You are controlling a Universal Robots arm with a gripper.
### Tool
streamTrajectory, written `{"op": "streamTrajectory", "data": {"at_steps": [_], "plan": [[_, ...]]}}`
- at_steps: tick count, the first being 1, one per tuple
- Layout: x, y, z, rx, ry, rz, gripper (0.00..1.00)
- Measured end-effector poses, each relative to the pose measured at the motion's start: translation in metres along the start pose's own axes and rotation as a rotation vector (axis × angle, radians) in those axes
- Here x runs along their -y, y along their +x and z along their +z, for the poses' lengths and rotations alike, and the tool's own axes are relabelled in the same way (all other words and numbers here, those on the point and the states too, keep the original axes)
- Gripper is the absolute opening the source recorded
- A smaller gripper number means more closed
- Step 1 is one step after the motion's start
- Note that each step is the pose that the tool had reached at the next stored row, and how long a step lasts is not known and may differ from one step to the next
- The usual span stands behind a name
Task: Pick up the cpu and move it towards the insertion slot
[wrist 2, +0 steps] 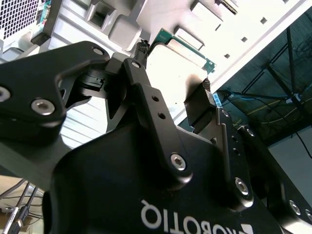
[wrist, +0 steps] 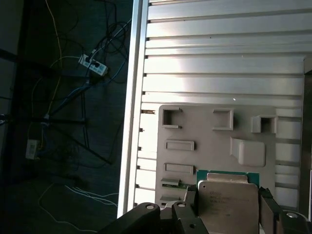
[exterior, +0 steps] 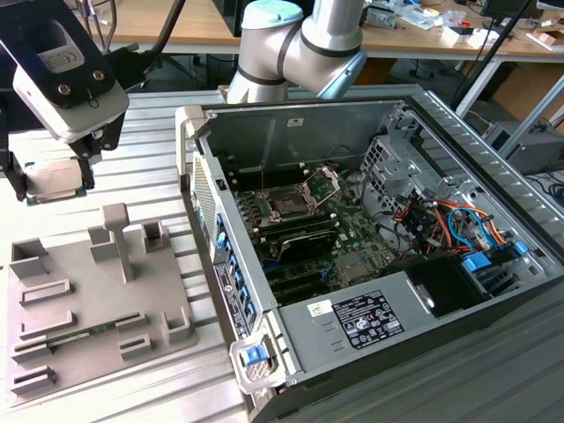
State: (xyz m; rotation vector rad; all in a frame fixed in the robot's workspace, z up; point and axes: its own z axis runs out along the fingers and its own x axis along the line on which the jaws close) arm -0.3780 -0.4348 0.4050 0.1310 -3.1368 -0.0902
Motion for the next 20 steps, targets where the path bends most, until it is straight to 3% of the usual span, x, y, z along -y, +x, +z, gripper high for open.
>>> {"op": "streamTrajectory", "data": {"at_steps": [20], "plan": [[0.0006,-0.0066,0.0,0.0,0.0001,0.0,0.55]]}}
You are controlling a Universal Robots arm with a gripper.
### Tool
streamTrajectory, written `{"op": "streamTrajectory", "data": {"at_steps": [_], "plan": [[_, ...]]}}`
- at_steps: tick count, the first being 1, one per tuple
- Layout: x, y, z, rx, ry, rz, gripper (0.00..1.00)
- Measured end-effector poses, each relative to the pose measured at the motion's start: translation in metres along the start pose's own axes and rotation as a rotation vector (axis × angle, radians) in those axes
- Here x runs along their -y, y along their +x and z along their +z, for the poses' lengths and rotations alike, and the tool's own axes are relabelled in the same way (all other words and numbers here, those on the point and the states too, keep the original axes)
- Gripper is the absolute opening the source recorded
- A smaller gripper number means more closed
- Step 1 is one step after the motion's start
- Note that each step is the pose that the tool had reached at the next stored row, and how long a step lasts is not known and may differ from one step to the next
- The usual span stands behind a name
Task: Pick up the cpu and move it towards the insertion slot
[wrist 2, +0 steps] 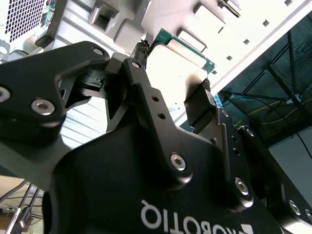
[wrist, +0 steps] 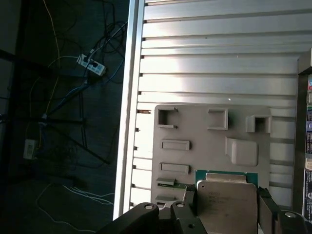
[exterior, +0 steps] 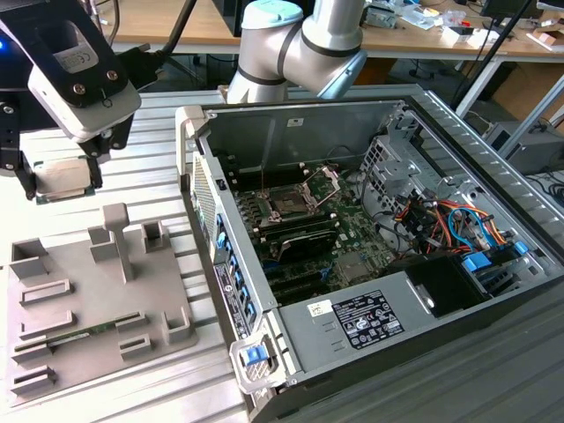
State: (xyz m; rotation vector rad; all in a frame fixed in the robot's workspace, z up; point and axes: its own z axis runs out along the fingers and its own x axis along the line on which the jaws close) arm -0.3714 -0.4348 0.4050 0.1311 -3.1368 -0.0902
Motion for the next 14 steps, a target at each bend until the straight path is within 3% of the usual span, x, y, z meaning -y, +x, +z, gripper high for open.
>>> {"op": "streamTrajectory", "data": {"at_steps": [14], "plan": [[0.0004,-0.0046,0.0,0.0,0.0,0.0,0.55]]}}
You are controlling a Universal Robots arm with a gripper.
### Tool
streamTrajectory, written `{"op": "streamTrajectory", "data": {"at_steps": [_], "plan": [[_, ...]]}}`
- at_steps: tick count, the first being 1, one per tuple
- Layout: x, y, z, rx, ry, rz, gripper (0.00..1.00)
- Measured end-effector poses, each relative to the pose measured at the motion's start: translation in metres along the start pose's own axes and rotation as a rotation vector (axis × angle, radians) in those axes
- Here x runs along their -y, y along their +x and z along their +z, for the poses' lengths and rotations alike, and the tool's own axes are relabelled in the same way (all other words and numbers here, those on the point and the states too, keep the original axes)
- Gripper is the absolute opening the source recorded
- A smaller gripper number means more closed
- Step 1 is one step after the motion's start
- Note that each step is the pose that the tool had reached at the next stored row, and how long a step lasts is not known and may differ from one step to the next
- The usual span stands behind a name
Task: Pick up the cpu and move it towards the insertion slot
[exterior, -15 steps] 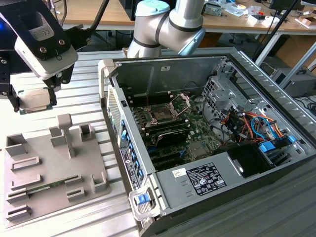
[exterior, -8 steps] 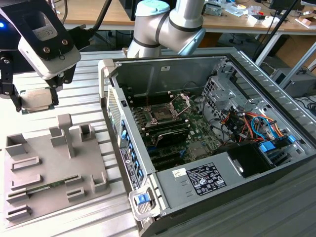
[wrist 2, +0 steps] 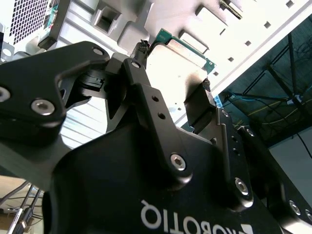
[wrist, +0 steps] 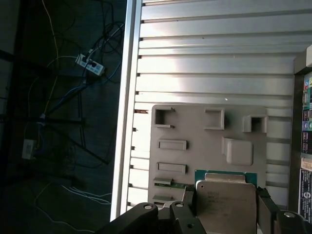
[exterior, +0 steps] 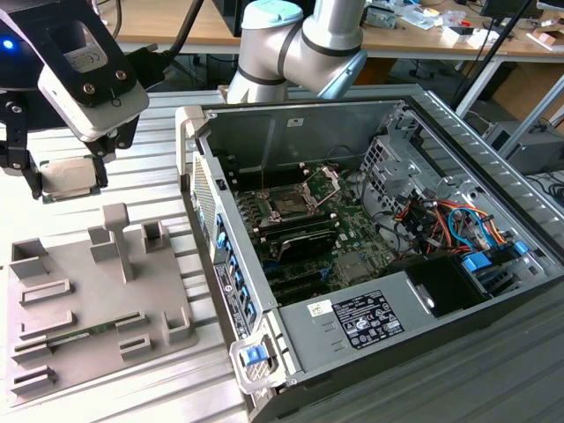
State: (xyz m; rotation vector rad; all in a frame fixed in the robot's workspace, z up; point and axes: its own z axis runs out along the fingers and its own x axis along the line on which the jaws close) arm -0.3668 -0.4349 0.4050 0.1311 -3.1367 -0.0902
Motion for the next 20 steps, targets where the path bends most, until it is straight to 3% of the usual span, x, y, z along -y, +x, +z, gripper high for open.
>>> {"op": "streamTrajectory", "data": {"at_steps": [20], "plan": [[0.0005,-0.0057,0.0,0.0,0.0,0.0,0.55]]}}
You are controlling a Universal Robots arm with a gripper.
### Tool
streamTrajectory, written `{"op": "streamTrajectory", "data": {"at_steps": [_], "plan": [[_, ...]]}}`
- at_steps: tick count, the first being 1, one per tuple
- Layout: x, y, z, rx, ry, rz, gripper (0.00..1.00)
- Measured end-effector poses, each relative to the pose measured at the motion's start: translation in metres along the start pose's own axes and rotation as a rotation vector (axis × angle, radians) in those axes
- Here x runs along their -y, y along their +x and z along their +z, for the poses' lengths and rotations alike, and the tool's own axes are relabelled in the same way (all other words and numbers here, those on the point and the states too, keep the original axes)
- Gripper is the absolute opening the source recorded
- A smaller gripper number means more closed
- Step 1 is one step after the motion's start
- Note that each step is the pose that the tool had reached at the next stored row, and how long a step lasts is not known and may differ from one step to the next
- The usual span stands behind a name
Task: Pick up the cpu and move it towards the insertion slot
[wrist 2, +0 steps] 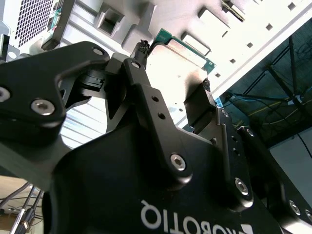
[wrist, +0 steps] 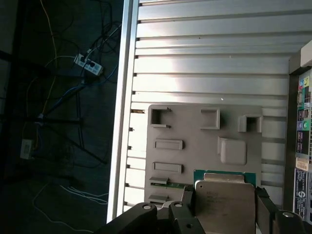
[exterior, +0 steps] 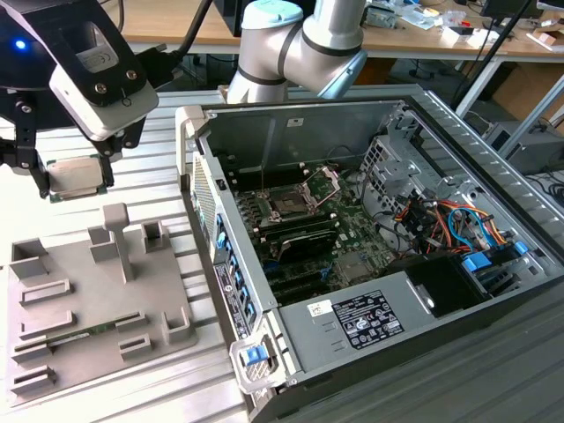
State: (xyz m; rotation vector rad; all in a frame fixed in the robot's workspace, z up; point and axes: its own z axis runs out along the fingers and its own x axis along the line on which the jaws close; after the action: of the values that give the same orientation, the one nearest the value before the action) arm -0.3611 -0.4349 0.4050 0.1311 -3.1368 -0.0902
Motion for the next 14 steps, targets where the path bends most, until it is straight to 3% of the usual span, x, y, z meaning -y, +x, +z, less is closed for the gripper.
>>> {"op": "streamTrajectory", "data": {"at_steps": [14], "plan": [[0.0003,-0.0041,0.0,0.0,0.0,0.0,0.55]]}}
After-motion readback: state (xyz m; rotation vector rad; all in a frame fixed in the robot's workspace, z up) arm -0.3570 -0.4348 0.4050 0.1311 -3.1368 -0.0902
